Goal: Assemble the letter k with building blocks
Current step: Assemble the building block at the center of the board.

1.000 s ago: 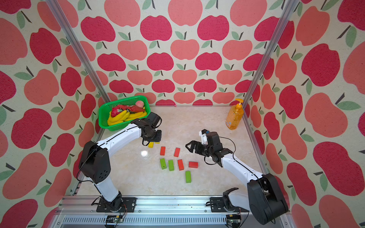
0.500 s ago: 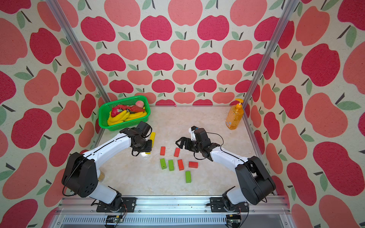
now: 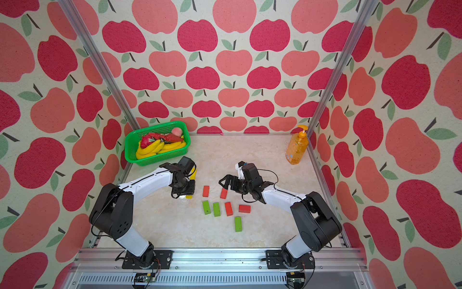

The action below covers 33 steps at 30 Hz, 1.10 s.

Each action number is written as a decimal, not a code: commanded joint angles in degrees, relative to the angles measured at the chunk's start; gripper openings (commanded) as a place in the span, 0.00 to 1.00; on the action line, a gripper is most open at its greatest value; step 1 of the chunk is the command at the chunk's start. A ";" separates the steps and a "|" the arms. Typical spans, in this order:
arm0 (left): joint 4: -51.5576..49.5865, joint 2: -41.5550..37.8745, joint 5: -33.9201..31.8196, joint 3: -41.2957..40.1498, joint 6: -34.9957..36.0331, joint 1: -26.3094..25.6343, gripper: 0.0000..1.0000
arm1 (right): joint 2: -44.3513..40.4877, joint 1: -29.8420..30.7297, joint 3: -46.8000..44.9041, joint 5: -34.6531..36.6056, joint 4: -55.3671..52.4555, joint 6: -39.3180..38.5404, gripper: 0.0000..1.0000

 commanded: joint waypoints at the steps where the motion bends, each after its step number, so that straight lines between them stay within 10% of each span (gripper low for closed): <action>1: 1.11 1.83 1.12 -0.45 0.85 0.20 0.05 | -0.22 0.24 1.65 -0.43 -0.06 0.23 0.99; 33: -0.61 9.48 -3.35 4.54 5.31 1.09 0.10 | -1.38 0.23 0.92 0.35 -0.73 -0.13 0.99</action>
